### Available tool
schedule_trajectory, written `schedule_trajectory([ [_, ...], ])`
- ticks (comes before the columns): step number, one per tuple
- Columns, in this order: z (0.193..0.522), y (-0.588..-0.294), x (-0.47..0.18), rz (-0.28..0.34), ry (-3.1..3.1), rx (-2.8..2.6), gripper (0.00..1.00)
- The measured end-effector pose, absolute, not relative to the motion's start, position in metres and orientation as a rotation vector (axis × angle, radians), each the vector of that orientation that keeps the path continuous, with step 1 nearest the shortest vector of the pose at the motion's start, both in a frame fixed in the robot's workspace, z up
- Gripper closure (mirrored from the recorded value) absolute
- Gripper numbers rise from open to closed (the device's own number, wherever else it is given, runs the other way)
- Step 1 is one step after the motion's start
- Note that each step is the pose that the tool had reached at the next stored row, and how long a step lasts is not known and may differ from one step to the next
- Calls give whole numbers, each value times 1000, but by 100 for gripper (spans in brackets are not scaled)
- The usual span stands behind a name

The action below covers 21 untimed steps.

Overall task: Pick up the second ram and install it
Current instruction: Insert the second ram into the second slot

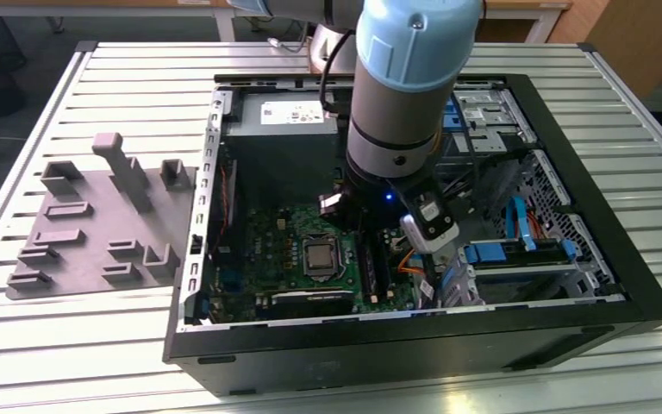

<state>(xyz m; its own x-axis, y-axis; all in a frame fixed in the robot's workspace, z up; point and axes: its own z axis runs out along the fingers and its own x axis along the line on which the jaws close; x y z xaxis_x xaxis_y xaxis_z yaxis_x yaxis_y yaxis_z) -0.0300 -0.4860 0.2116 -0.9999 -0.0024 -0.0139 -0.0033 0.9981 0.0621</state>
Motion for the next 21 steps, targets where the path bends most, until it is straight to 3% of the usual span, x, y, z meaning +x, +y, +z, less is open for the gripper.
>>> schedule_trajectory([
  [21, 210, -487, -28, 100, 3127, 1, 86],
])
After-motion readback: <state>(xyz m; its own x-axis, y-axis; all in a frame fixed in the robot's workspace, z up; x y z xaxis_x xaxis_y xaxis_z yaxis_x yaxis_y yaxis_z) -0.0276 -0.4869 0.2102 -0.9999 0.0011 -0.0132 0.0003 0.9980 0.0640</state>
